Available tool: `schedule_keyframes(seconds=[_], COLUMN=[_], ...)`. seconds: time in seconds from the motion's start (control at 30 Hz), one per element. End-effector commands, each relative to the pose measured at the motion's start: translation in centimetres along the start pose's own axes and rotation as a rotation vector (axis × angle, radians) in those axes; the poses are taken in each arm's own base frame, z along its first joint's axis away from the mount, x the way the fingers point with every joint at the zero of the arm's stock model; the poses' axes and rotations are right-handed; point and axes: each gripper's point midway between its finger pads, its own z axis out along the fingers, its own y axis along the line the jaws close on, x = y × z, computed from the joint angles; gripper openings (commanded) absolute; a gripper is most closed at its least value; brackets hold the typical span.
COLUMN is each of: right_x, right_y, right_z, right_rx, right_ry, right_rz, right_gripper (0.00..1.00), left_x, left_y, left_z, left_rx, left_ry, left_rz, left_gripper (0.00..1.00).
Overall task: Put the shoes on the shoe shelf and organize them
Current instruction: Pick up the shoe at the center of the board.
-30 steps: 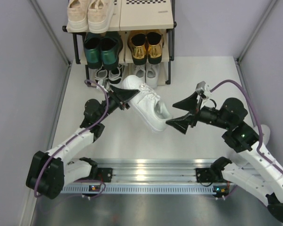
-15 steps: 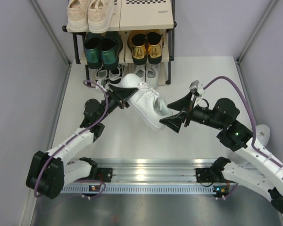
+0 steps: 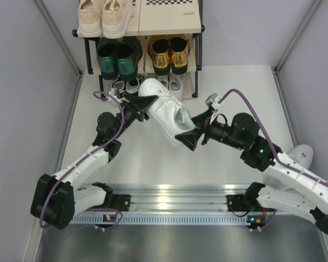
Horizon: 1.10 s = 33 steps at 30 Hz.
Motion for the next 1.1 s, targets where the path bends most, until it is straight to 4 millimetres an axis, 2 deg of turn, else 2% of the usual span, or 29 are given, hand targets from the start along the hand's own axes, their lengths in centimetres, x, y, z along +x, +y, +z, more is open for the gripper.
schedule_keyframes(seconds=[0.0,0.13,0.2,0.4,0.53,0.67,0.73,0.83,0.87,0.93,0.97,1.03,1.07], right_x=[-4.3,-3.9,-4.5,-4.8,-4.5,-5.4,-6.1,-6.3,-6.1,-6.2,-6.1,-6.5,-6.6], right_y=[-0.2,0.3,0.6,1.8,1.0,0.4,0.4,0.9,1.1,1.5,2.0,2.5,2.9], right_z=[-0.4,0.2,0.9,2.4,3.4,3.8,4.0,4.2,4.3,4.3,4.2,4.1,4.0], right_rx=[0.068,0.037,0.017,-0.023,0.02,0.052,0.05,0.029,0.012,-0.014,-0.039,-0.064,-0.085], right_ry=[-0.111,-0.115,-0.15,-0.143,-0.122,-0.152,-0.169,-0.163,-0.153,-0.154,-0.149,-0.151,-0.147], right_rz=[-0.026,0.041,0.068,0.034,-0.001,-0.036,-0.063,-0.077,-0.084,-0.093,-0.098,-0.112,-0.114], right_gripper=[0.99,0.99,0.99,0.99,0.99,0.99,0.94,0.83,0.74,0.63,0.49,0.34,0.13], left_x=[-0.7,-1.2,-1.5,-1.9,-1.9,-1.8,-1.7,-1.8,-1.9,-1.8,-1.8,-1.8,-1.9], left_y=[-9.5,-9.2,-9.1,-9.2,-8.9,-8.7,-8.6,-8.4,-8.5,-8.6,-8.6,-8.7,-8.6], left_z=[-1.0,-1.2,-1.3,-1.5,-1.5,-1.6,-1.6,-1.5,-1.4,-1.4,-1.3,-1.3,-1.3], left_rx=[0.294,0.288,0.286,0.29,0.284,0.28,0.278,0.272,0.275,0.275,0.275,0.276,0.275], left_ry=[-0.041,-0.076,-0.096,-0.124,-0.127,-0.124,-0.123,-0.127,-0.127,-0.125,-0.124,-0.124,-0.125], left_rz=[0.024,0.005,-0.005,-0.013,-0.025,-0.033,-0.036,-0.043,-0.042,-0.042,-0.043,-0.043,-0.046], left_gripper=[0.0,0.0,0.0,0.0,0.0,0.0,0.0,0.0,0.0,0.0,0.0,0.0,0.0])
